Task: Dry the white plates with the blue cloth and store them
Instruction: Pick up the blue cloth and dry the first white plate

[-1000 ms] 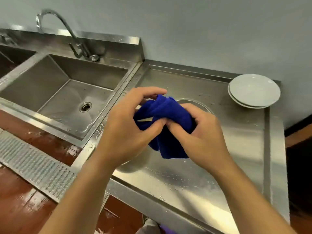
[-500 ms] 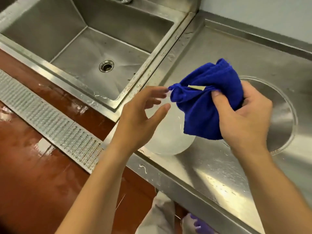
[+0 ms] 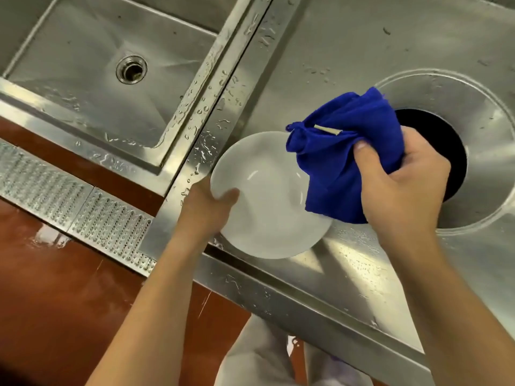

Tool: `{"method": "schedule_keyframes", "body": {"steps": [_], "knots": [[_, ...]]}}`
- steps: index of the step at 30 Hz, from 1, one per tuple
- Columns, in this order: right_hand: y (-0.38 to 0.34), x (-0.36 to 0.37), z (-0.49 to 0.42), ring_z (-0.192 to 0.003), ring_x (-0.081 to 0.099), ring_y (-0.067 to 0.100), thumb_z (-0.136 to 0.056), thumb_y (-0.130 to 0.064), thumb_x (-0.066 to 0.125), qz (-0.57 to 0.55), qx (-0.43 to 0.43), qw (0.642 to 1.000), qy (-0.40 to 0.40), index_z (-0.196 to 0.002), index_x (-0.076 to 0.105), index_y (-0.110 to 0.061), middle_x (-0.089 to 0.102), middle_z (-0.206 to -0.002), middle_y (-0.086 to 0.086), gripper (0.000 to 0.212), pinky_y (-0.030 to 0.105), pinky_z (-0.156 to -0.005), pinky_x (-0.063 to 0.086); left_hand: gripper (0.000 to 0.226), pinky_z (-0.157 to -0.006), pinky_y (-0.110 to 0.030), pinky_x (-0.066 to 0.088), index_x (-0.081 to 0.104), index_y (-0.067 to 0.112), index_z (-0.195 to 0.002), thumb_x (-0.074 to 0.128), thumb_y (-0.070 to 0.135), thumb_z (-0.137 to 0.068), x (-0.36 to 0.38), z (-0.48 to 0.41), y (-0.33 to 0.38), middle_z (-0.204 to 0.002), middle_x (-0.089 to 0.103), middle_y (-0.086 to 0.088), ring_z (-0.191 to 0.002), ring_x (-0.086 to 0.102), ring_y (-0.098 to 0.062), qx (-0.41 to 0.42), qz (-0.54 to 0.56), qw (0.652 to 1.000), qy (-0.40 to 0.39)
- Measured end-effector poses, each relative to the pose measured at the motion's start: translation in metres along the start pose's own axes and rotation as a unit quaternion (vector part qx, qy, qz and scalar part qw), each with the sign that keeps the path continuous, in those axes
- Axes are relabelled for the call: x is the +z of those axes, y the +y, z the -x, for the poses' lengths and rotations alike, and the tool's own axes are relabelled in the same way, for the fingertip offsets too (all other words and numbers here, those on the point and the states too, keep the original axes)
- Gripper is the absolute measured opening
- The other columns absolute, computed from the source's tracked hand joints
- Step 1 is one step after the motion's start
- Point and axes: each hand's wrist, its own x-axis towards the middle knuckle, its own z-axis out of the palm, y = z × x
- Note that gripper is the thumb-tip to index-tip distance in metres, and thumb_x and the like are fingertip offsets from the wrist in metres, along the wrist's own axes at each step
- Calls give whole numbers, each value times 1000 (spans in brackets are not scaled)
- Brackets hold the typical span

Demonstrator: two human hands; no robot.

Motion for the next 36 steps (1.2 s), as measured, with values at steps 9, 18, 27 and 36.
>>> {"method": "schedule_keyframes", "body": {"steps": [9, 18, 27, 36], "knots": [[-10, -36, -23, -63, 55, -7, -91, -29, 67, -30, 24, 996, 83, -82, 58, -39, 61, -69, -23, 16, 10, -63, 44, 34, -55, -36, 64, 63, 32, -118, 60, 4, -100, 13, 21, 31, -115, 71, -3, -107, 66, -29, -63, 251, 962, -83], [-58, -117, -58, -71, 56, 3, -89, -34, 68, -95, 4, 982, 166, -81, 62, -38, 63, -77, -14, 11, 25, -68, 49, 44, -58, -41, 63, 70, 38, -123, 67, 22, -81, 28, 54, 135, -107, 82, 3, -84, 82, -18, 66, 338, 928, -143], [-85, -171, -75, -89, 54, 4, -93, -25, 67, 33, -77, 987, 138, -123, 60, -33, 63, -105, -11, 31, 2, -78, 38, 56, -75, -33, 65, 60, 38, -140, 59, 61, -89, 75, 119, 213, -126, 79, 4, -111, 77, -17, 165, 351, 893, -231], [-35, -162, -66, -84, 67, 23, -88, -37, 61, 222, -53, 948, -223, -90, 52, -36, 66, -86, -6, 10, 35, -70, 50, 59, -93, -41, 63, 57, 32, -144, 48, 62, -93, 119, 124, 215, -128, 76, -5, -122, 72, -25, 209, 311, 906, -199]]}}
